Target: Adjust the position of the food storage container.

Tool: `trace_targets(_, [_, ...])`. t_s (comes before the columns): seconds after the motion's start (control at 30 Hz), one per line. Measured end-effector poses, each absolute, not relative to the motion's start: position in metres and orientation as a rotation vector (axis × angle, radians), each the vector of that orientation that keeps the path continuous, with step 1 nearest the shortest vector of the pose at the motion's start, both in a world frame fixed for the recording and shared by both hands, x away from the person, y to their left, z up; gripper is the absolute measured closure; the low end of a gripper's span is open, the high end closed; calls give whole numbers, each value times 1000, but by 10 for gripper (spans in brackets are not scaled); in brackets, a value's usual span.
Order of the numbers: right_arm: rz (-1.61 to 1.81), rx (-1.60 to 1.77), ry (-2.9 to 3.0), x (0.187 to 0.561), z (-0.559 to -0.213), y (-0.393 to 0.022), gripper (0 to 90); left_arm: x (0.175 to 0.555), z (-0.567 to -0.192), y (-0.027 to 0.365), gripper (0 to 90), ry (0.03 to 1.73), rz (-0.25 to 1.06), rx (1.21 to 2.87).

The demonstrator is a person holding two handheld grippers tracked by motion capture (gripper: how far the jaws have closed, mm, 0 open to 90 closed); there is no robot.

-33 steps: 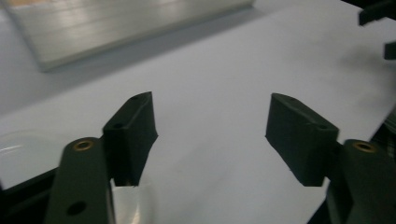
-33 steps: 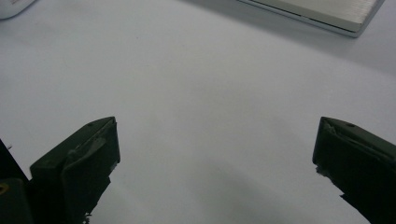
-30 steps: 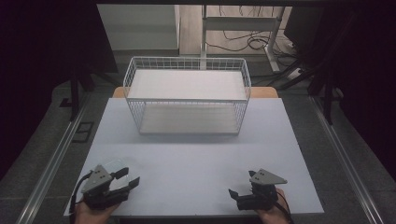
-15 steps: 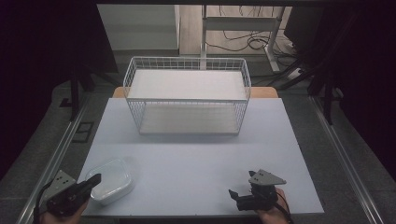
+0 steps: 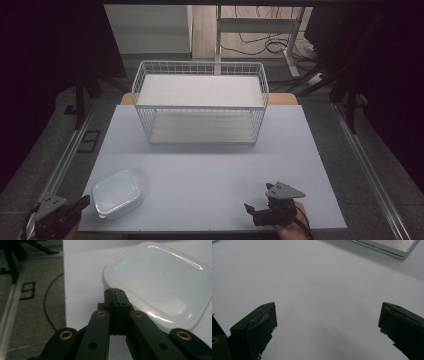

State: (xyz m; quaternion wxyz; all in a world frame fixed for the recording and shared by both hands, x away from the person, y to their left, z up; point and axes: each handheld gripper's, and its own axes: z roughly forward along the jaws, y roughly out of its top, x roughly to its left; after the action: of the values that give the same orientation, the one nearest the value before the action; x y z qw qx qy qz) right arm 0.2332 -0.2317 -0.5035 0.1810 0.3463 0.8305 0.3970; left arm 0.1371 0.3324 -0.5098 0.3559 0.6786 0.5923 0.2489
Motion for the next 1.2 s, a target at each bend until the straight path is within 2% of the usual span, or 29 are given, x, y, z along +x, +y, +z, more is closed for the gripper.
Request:
trace_targets(0.57, [1122,970,2357,234,-505,-229,20,159,-514,307,900,1461,563,1766])
trace_targets(1.2, [1114,978,2360,235,-506,-229,27,201,-516,235,899,1273,460,1912])
